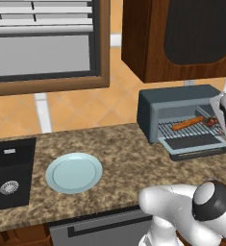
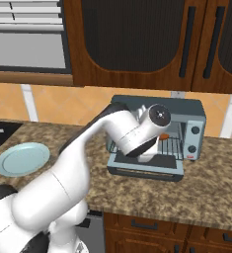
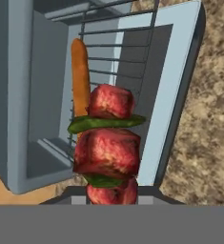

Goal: Pick up the kebab skewer and baguette bread, and place them inside the toaster oven. Close the toaster oven door and start by setting the timer.

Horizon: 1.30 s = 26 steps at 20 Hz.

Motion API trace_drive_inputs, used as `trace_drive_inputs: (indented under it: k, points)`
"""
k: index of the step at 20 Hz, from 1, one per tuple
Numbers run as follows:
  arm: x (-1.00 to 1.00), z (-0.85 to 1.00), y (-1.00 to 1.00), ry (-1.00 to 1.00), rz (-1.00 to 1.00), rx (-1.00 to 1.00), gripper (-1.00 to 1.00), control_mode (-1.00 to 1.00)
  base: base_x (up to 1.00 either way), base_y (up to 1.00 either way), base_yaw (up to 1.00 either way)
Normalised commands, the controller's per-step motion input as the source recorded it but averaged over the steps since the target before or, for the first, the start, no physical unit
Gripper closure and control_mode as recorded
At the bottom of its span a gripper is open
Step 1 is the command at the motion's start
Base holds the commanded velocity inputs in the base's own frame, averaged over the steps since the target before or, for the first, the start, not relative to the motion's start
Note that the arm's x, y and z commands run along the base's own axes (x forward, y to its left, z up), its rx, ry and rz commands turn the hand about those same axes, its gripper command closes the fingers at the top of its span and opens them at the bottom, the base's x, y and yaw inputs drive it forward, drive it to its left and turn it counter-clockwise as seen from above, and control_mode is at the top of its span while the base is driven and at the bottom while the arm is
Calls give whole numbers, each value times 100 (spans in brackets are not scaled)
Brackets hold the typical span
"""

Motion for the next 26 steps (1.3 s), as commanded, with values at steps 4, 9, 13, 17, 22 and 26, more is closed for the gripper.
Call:
trace_drive_inputs:
  k: [4,9,13,17,22,26]
  points:
    - [43,-20,-39,-1,0,0,100,-100,0,0,0]
    - [37,-23,-18,0,0,0,100,-100,0,0,0]
    - [29,-39,-5,0,0,0,100,-100,0,0,0]
    - [31,-34,-1,0,0,0,100,-100,0,0,0]
    - [29,-20,-8,0,0,0,100,-100,0,0,0]
    - [30,-2,-18,0,0,0,100,-100,0,0,0]
